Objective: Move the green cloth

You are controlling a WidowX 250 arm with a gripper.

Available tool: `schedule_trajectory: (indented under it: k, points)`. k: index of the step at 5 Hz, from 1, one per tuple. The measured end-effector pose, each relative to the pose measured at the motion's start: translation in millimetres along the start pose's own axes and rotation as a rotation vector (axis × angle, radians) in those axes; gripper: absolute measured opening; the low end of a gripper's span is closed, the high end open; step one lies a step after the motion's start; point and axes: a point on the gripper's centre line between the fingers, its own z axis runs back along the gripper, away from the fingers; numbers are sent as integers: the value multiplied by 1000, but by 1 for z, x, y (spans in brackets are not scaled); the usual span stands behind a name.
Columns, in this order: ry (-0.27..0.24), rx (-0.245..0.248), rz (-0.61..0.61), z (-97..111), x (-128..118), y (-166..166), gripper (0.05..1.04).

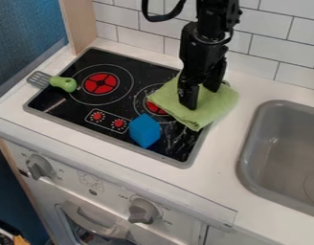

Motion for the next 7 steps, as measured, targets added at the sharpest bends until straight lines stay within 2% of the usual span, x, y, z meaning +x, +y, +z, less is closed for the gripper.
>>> schedule_trajectory:
  k: [2,5,6,7]
  points:
    - [1,32,89,-8,28,5,1001]
    - [-45,60,358,-13,118,35,1001]
    - [-33,76,410,-18,140,31,1001]
    - [-53,82,462,-20,159,32,1001]
